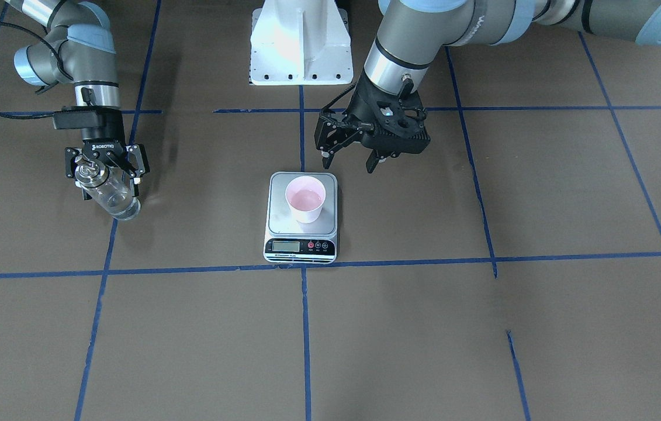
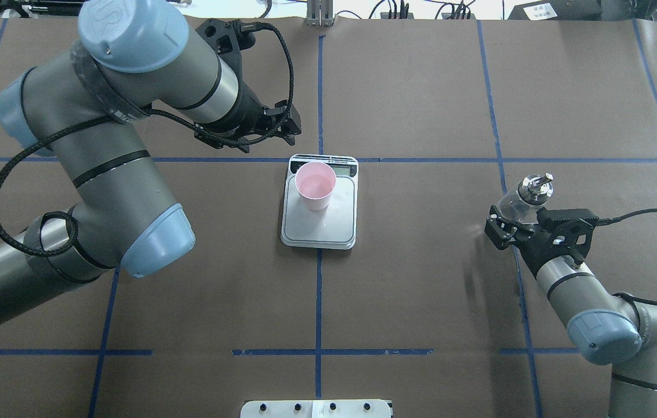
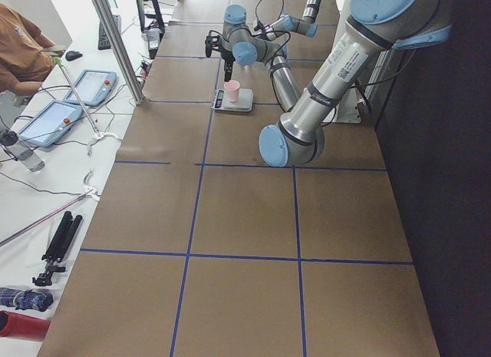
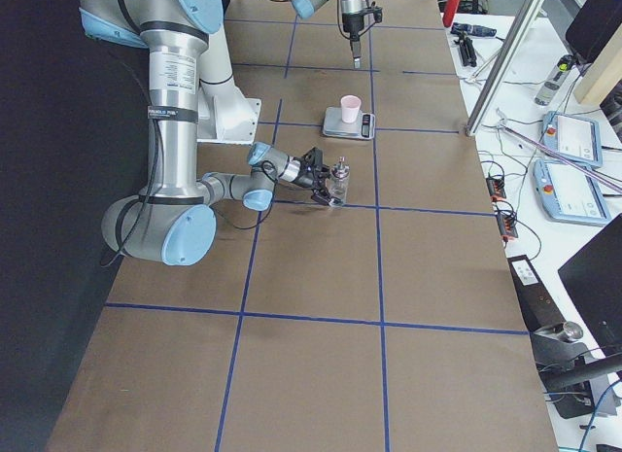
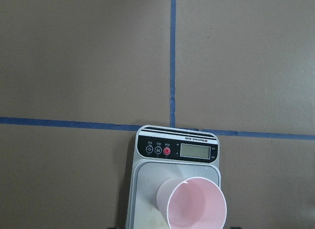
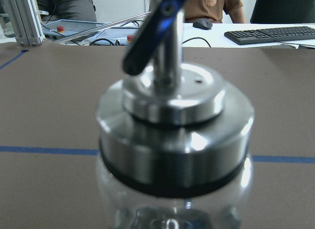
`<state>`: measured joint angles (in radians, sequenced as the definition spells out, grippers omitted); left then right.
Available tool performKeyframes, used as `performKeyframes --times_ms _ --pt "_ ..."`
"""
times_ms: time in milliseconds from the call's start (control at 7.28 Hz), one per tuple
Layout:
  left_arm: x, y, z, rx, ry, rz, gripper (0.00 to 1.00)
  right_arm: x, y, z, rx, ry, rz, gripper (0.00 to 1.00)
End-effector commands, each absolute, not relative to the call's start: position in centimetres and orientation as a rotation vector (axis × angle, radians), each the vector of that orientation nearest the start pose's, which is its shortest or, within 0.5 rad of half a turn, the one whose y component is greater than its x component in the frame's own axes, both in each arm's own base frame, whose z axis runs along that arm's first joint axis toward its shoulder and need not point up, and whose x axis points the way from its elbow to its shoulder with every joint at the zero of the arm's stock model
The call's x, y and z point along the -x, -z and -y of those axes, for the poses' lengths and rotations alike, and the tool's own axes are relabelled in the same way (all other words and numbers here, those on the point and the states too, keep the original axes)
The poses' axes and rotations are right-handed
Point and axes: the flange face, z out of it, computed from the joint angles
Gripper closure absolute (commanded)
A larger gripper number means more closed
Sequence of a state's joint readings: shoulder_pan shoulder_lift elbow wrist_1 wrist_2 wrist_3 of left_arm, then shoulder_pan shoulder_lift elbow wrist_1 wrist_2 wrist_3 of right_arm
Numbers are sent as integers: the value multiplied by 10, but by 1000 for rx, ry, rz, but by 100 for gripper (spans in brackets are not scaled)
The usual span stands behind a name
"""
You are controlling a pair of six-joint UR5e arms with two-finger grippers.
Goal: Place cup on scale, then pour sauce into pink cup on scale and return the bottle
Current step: 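Lift the glass bottle with the right gripper toward the scale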
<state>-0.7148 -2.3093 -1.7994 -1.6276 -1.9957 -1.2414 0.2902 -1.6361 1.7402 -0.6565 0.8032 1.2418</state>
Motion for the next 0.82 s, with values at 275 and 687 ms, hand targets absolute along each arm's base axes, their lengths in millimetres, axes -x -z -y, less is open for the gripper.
performKeyframes --times_ms 275,687 --pt "-421 -116 488 -167 130 -1064 19 398 -501 336 -962 -356 694 2" --pt "-420 -118 487 -165 131 -1062 19 403 -499 340 -964 -360 698 18"
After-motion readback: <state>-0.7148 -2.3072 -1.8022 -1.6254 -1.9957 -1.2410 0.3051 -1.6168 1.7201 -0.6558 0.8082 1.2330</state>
